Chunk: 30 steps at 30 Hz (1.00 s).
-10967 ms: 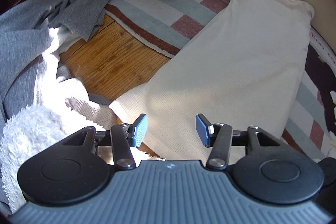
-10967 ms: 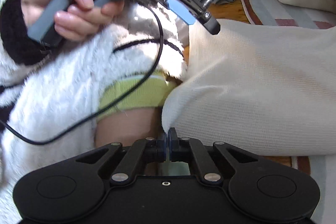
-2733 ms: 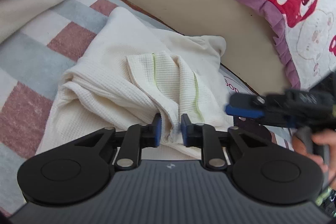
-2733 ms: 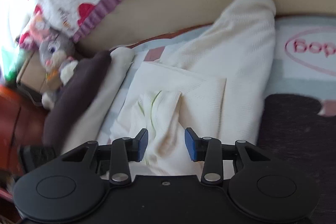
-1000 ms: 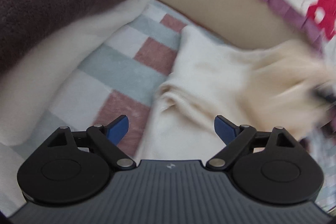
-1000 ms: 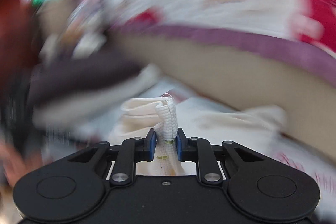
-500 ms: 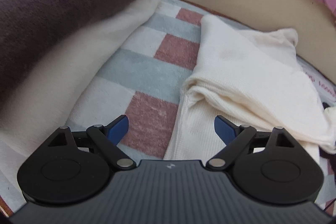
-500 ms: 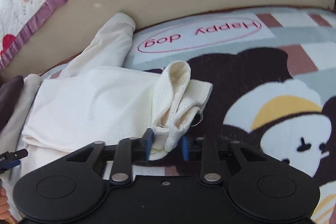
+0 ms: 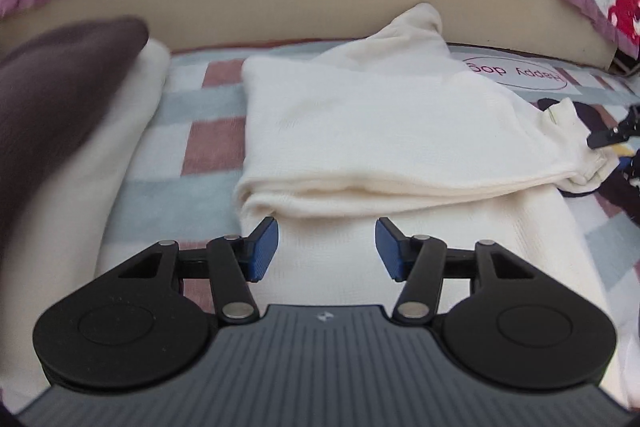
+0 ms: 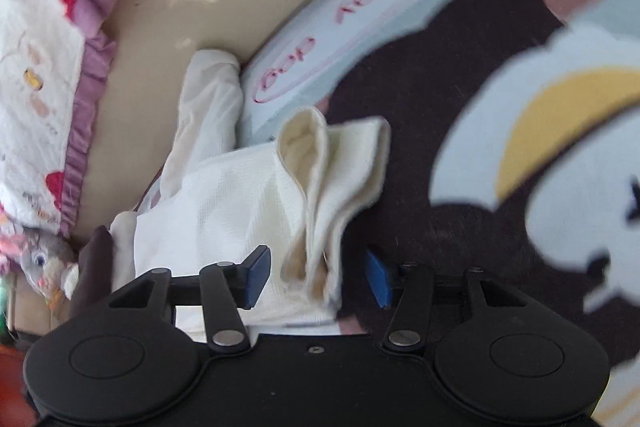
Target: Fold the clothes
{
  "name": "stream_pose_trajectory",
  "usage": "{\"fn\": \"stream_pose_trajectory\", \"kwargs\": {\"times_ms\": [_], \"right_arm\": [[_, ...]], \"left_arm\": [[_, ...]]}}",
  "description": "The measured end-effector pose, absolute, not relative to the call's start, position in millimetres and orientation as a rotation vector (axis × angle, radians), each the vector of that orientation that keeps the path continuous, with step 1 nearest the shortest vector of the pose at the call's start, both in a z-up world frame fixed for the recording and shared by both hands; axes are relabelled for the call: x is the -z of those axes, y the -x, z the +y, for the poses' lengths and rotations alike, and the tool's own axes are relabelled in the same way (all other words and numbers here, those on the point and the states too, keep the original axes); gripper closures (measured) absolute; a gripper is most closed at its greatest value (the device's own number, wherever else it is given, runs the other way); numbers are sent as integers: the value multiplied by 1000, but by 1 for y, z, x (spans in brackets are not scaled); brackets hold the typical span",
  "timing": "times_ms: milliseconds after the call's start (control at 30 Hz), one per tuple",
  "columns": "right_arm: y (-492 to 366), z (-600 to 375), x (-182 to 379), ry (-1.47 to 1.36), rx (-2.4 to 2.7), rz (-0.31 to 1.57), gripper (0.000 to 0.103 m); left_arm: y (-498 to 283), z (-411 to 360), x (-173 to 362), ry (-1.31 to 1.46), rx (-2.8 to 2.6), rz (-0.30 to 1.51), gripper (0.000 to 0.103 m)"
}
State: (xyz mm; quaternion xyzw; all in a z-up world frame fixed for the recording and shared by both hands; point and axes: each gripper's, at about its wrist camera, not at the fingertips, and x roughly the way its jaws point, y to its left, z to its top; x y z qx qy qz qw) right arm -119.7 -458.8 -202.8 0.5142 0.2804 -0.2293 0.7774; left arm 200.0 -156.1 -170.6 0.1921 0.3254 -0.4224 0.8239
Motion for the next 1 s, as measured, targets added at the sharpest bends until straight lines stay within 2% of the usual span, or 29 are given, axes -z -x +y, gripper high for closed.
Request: {"fn": "stream_pose_trajectory", "kwargs": {"times_ms": [67,233,333,433,467,500,533,567,600,767,833,1000], "right_arm": [[112,-464,202,-1061,480,617,46],[98,-479,201,-972,444,633,46],[88,-485,200,-908,420,653,49],[82,-493,201,-879,411,686,72],[81,-496,202,-882,406,695,90],[81,-499,202,-878,404,693,90],[83,-500,199,-866,407,677,90],[85,-501,196,-854,409,660,91],[88,-501,191,-836,410,640,91],[92,-501,165,-733,385,579,91],[88,-500,160,-698,387,582,91],[84,-497,151,-638,395,559,91]], "left_arm": [[-196,-164,173,-458,872,641,44],[-187,-184,179,-579,812,515,44],[-185,-194,187,-660,894,488,40],[-188,-199,187,-737,935,440,30],[-189,-200,186,-755,946,435,30],[-190,-199,186,-757,959,436,32],[-192,-197,185,-751,969,445,42],[-192,-195,184,-743,972,461,68],[-190,-190,183,-728,971,468,77],[-189,-160,180,-575,1041,563,80],[-185,-162,181,-615,983,544,92],[-180,-167,177,-650,864,454,89]]}}
